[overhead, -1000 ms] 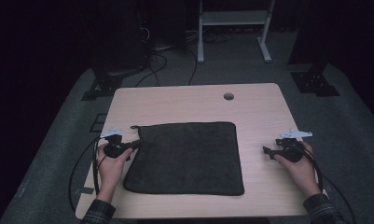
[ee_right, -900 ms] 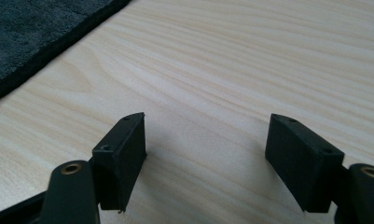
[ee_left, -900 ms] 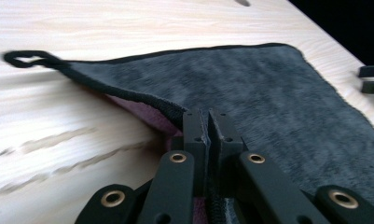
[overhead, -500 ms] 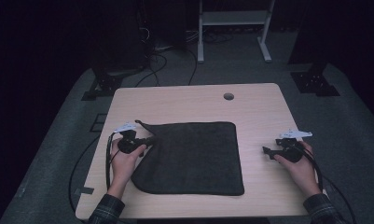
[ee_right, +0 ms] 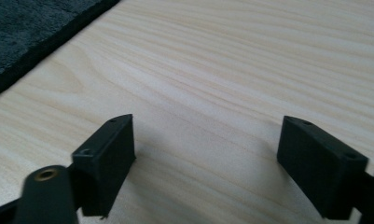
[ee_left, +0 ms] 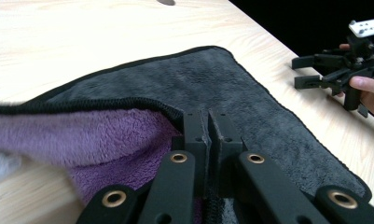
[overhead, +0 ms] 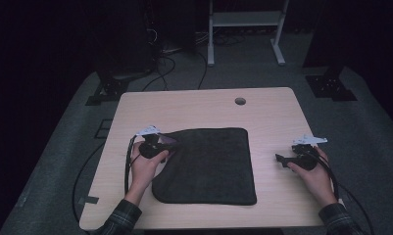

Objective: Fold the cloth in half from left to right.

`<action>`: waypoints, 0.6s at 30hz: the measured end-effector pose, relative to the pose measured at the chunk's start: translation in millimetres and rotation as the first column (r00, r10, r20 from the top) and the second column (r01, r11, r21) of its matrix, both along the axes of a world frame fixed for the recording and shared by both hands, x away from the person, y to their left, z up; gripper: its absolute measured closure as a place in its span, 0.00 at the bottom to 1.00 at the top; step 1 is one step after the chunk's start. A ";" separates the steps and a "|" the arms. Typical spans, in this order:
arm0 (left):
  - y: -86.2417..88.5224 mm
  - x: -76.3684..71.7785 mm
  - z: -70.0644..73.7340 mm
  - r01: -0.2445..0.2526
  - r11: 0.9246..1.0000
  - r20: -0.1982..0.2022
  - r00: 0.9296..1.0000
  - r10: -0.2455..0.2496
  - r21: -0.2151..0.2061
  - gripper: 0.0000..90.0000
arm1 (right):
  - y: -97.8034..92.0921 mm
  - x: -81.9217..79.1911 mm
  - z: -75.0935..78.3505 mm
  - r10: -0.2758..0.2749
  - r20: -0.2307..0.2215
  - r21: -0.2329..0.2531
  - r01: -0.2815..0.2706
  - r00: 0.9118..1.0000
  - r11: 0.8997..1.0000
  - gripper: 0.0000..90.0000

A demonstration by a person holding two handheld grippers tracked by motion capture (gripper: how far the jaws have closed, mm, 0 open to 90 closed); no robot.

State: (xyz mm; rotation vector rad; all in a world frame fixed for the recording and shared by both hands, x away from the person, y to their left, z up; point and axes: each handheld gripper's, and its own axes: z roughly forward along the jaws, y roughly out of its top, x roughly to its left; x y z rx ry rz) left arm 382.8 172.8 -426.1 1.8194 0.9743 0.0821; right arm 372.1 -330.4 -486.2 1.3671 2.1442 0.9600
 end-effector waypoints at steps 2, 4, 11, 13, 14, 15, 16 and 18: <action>-6.4 1.1 0.4 0.015 1.000 0.003 1.000 -0.015 0.000 0.96 | 0.4 0.4 -0.2 -0.002 -0.002 -0.001 0.002 1.000 1.000 0.16; -12.3 2.1 1.0 0.029 1.000 0.004 1.000 -0.029 0.001 0.96 | 0.6 1.2 -0.5 -0.004 -0.003 -0.006 0.003 1.000 1.000 0.14; -31.2 5.6 2.2 0.072 0.997 0.002 0.997 -0.072 -0.020 0.96 | 0.8 1.4 -0.6 -0.003 -0.002 -0.006 0.003 1.000 1.000 0.14; -37.4 6.4 1.6 0.087 0.996 -0.003 0.996 -0.087 -0.014 0.96 | 0.8 1.4 -0.6 -0.004 -0.002 -0.006 0.004 1.000 1.000 0.14; -39.6 6.8 1.1 0.092 0.996 -0.003 0.996 -0.093 -0.016 0.96 | 0.8 1.4 -0.6 -0.003 -0.002 -0.006 0.003 1.000 1.000 0.14; -42.3 7.4 0.6 0.098 0.995 -0.005 0.995 -0.098 -0.017 0.96 | 0.8 1.4 -0.6 -0.004 -0.003 -0.006 0.004 1.000 1.000 0.14; -45.8 8.1 0.3 0.104 0.994 -0.008 0.994 -0.105 -0.017 0.96 | 0.8 1.4 -0.6 -0.003 -0.002 -0.006 0.003 1.000 1.000 0.14; -51.0 9.5 -0.3 0.117 0.993 -0.010 0.993 -0.117 -0.019 0.96 | 0.8 1.4 -0.6 -0.003 -0.002 -0.006 0.003 1.000 1.000 0.14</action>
